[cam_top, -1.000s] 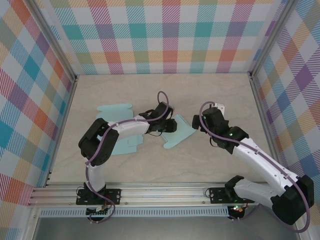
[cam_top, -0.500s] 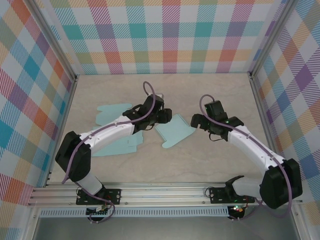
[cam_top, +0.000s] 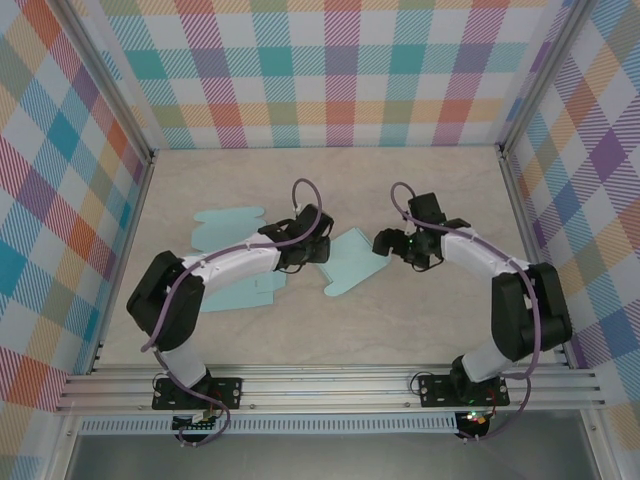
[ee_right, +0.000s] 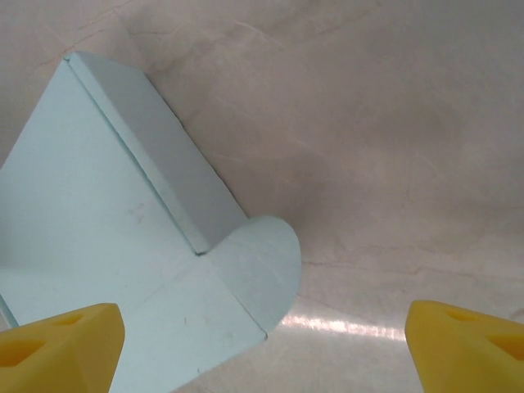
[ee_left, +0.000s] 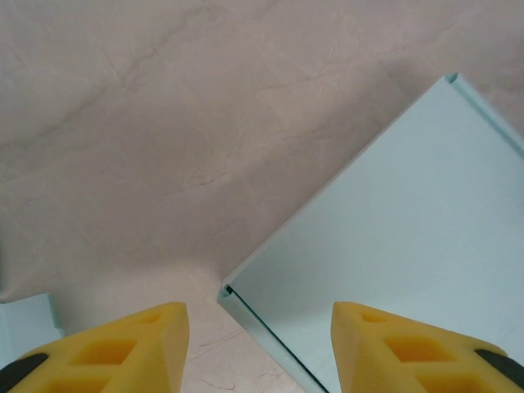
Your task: Fold the paper box
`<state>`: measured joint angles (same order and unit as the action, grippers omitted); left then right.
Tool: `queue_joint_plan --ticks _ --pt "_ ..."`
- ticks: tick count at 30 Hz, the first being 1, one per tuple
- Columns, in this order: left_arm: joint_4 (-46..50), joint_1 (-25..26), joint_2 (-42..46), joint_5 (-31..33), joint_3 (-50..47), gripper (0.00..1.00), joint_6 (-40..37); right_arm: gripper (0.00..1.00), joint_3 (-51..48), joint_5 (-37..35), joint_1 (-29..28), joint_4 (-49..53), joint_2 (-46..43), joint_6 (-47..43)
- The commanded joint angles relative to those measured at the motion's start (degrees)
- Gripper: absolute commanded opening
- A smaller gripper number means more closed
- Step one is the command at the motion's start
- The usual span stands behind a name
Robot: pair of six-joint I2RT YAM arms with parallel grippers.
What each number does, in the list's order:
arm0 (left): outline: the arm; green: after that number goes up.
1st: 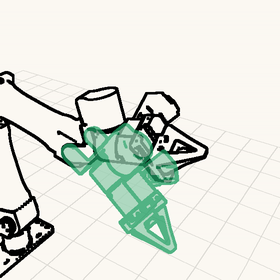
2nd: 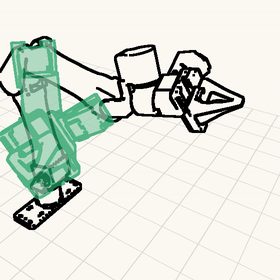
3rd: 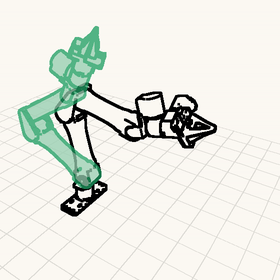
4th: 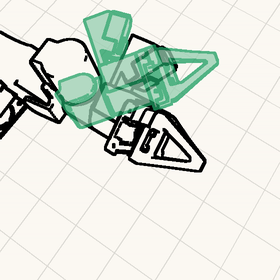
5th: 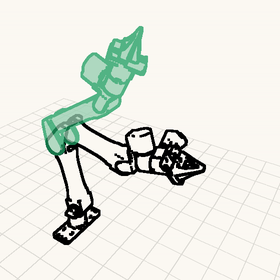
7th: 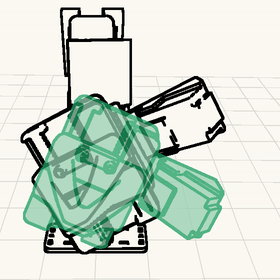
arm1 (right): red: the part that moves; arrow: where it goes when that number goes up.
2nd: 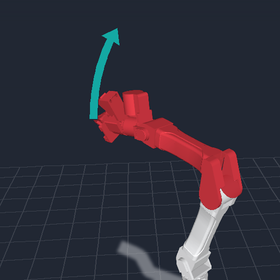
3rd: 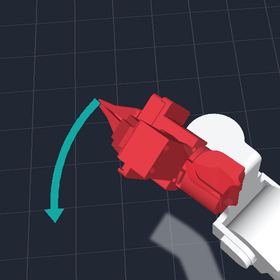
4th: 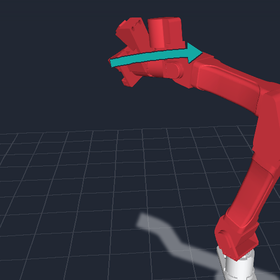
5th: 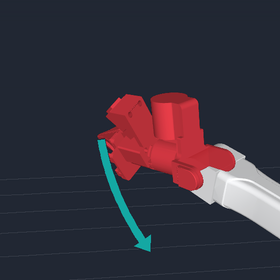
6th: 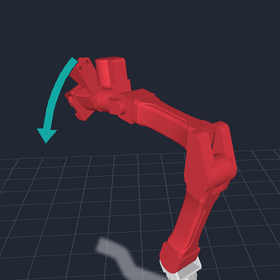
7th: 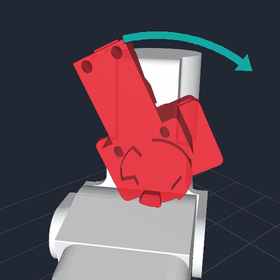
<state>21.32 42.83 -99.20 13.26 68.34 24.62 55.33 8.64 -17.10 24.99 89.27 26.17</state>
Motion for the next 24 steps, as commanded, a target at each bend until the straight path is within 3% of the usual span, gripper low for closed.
queue_joint_plan --ticks 1,5,13,20,24 --pt "1.87 -0.63 -1.23 -2.24 0.69 0.49 1.13 0.87 3.38 0.63 0.0 -2.37 2.96 -4.1" --pt "2.45 -1.03 -1.12 -4.47 -0.48 0.49 3.74 0.82 6.15 2.63 0.07 -5.13 7.2 -6.57" --pt "-3.3 -2.09 -1.15 -11.36 -4.35 0.49 8.79 0.71 9.53 13.15 -0.1 -10.41 14.61 -6.27" --pt "-4.92 -2.75 -3.72 -12.59 -3.69 0.44 8.87 0.63 5.32 14.29 -0.39 -12.57 13.51 -5.18" --pt "-4.94 -3.26 -6.01 -13.03 -1.31 0.36 8.23 0.58 1.49 13.77 -0.69 -13.7 10.88 -3.77"
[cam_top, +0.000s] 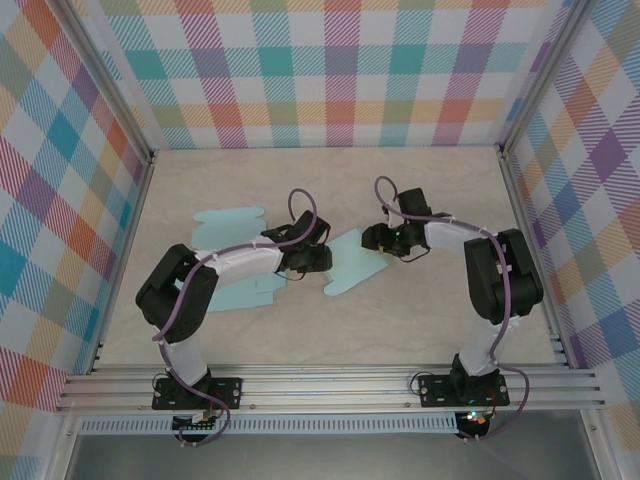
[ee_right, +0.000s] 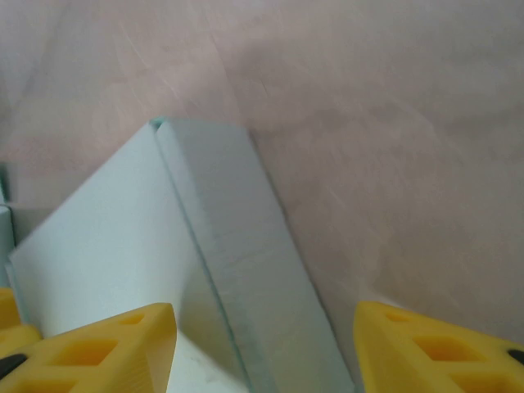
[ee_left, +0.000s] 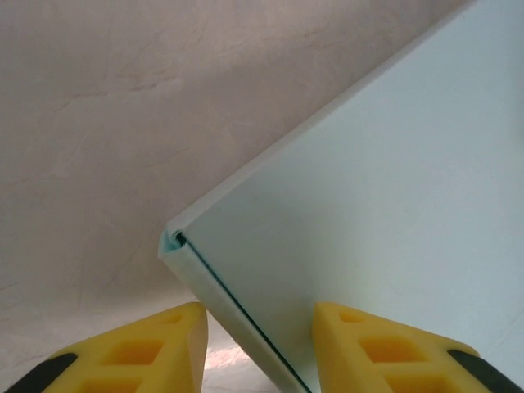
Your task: Fold the paper box
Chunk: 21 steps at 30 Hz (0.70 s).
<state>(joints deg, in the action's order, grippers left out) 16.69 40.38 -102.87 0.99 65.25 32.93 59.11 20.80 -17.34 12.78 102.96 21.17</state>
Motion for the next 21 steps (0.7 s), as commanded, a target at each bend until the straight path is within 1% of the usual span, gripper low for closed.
queue_joint_plan --ticks 1,2,3,6,11,13,15,17,18,21 --pt "-0.27 -0.91 -2.95 -0.73 2.61 0.35 -0.41 0.57 -3.52 1.53 -0.58 -2.12 -3.69 1.84" --pt "-0.33 -1.0 -3.41 -0.77 3.28 0.34 -0.77 0.56 -4.51 1.43 -0.65 -2.56 -4.52 2.37" --pt "-2.31 -1.14 -4.04 -0.9 4.06 0.34 -1.11 0.56 -5.69 1.3 -0.82 -2.84 -5.45 2.96" --pt "-2.85 -1.43 -5.57 -1.48 6.17 0.34 -2.3 0.55 -8.74 0.16 -1.43 -2.98 -8.33 4.66" --pt "-4.26 -1.87 -7.74 -2.29 9.03 0.34 -3.49 0.55 -14.76 -2.67 -3.83 -3.47 -13.94 9.4" --pt "-4.97 -2.19 -8.29 -2.81 9.66 0.34 -3.49 0.57 -17.65 -3.44 -5.35 -4.88 -16.41 12.15" --pt "-5.64 -2.46 -8.41 -3.08 9.93 0.35 -3.49 0.62 -19.45 -4.7 -6.85 -4.77 -18.49 14.28" --pt "-5.91 -2.68 -7.89 -3.07 9.72 0.35 -3.49 0.7 -19.98 -8.43 -8.61 -2.21 -21.12 15.08" --pt "-6.03 -2.76 -7.06 -2.87 9.19 0.36 -3.49 0.73 -19.64 -11.51 -9.69 0.4 -22.98 14.86" --pt "-6.99 -3.02 -2.53 -0.96 6.37 0.38 -3.59 0.74 -17.37 -21.04 -12.96 9.04 -29.46 11.77"
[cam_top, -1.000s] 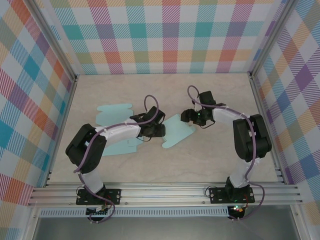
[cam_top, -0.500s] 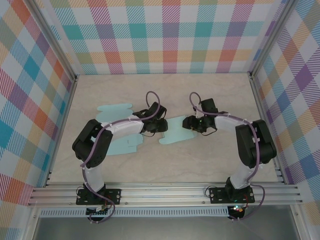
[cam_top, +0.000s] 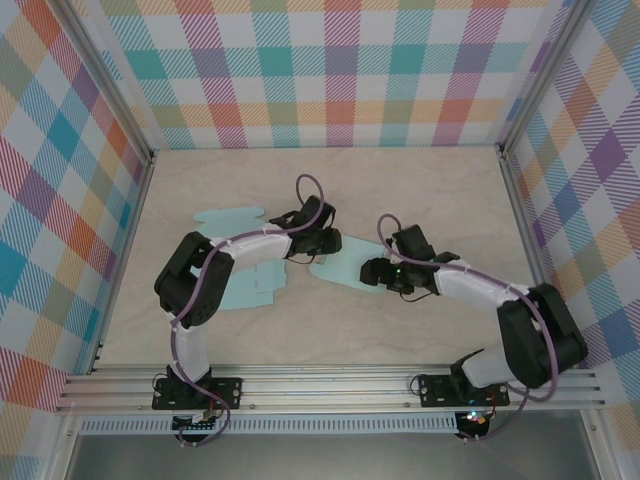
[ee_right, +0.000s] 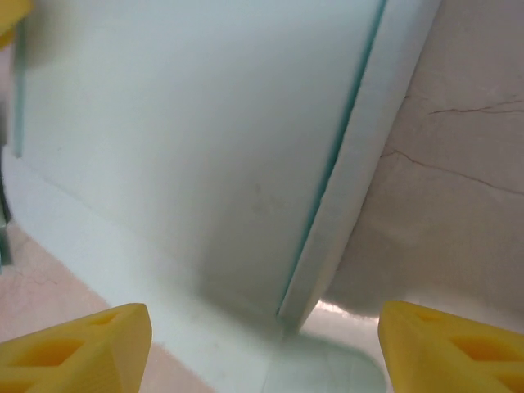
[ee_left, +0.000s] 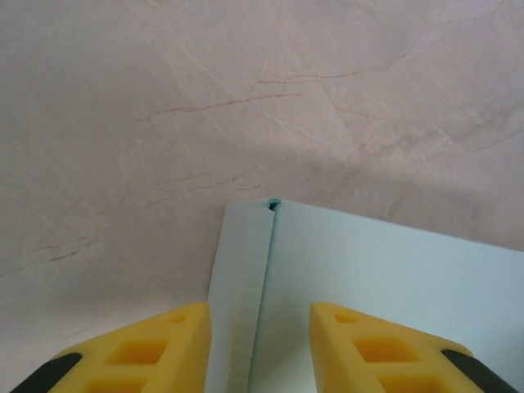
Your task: Fold the paper box
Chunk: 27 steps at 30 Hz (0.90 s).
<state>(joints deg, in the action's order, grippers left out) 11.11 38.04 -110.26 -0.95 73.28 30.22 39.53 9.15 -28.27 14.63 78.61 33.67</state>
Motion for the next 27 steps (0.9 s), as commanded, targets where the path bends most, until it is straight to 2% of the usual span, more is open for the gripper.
queue_joint_plan --ticks 1,3,7,12,16,19,23,27 --pt "-1.65 -0.69 7.08 2.07 -3.02 0.39 -0.95 0.71 3.07 -11.76 -2.96 9.43 -7.16 -2.03" --pt "-2.27 -0.69 11.73 4.76 -5.91 0.45 -0.7 0.7 4.2 -15.03 -4.89 12.28 -10.5 -4.41" --pt "-3.26 -0.78 22.49 11.72 -12.99 0.68 1.23 0.7 6.26 -23.36 -12.15 15.31 -13.24 -10.15" --pt "-2.02 -0.78 34.61 20.61 -20.97 1.0 4.82 0.69 11.23 -37.23 -23.54 19.41 -6.58 -14.97" --pt "1.13 -0.86 42.38 27.12 -25.49 1.0 7.84 0.66 16.61 -48.45 -31.85 22.71 4.13 -18.28" --pt "3.85 -0.95 47.65 32.15 -28.49 1.0 10.14 0.65 20.34 -55.59 -35.66 24.03 12.44 -20.58" --pt "8.37 -1.13 53.58 37.01 -30.6 1.0 11.56 0.67 22.67 -57.66 -37.01 22.58 19.75 -23.89" --pt "11.28 -1.3 56.89 39.4 -30.91 1.0 11.27 0.68 22.96 -58.36 -37.04 19.61 22.84 -26.9"
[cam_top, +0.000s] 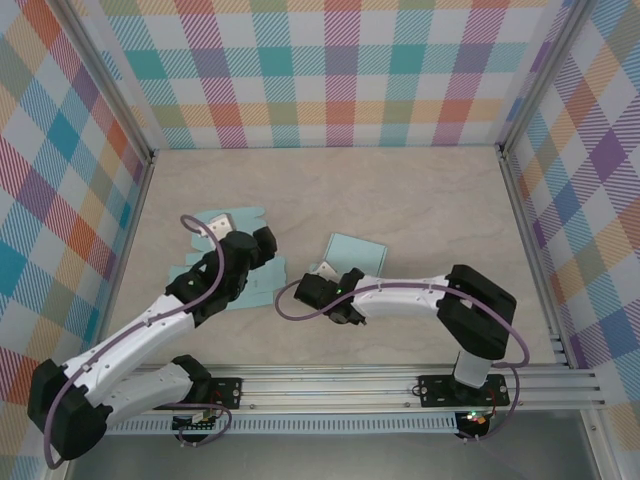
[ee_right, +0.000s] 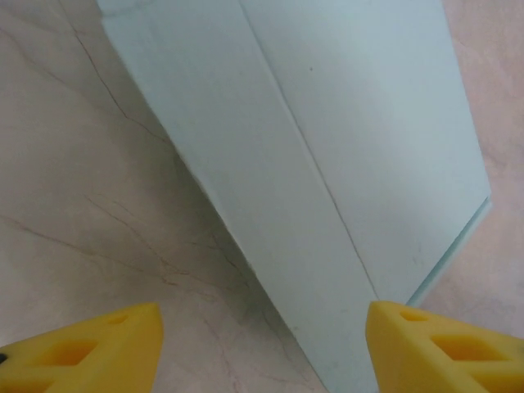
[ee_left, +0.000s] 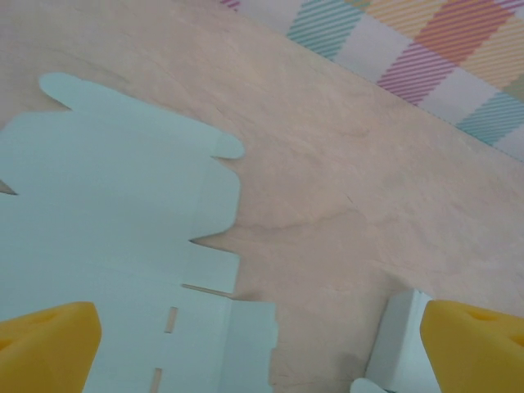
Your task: Fold the paper box
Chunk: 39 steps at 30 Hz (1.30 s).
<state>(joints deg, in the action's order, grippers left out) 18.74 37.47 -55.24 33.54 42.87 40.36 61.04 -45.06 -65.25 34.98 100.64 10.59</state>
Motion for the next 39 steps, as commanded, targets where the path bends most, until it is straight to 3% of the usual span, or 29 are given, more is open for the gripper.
queue_joint_plan --ticks 1,12,19,21,24,36,39 --pt "4.01 -0.81 2.35 5.21 -0.62 1.0 1.09 0.69 1.38 -4.58 -0.05 -1.56 1.26 -4.35" --pt "4.75 -1.17 1.85 4.72 -0.89 1.0 0.52 0.68 1.02 -7.96 2.61 -10.55 6.72 -10.47" --pt "4.89 -1.35 2.03 5.19 -1.18 1.0 0.33 0.57 0.67 -9.33 3.91 -13.94 6.54 -12.67" --pt "4.88 -1.44 1.89 5.21 -1.17 1.0 0.2 0.5 0.53 -9.57 4.15 -14.74 6.41 -13.37" --pt "4.82 -1.56 1.91 5.09 -1.21 1.0 0.09 0.31 0.24 -9.53 4.57 -15.84 5.81 -14.01" --pt "4.57 -1.83 1.9 4.87 -1.1 1.0 -0.28 0.02 -0.13 -9.32 6.47 -17.59 4.02 -15.77" --pt "4.38 -1.88 1.89 4.8 -1.0 1.0 -0.28 0.0 0.39 -9.33 6.52 -17.05 3.2 -15.78"
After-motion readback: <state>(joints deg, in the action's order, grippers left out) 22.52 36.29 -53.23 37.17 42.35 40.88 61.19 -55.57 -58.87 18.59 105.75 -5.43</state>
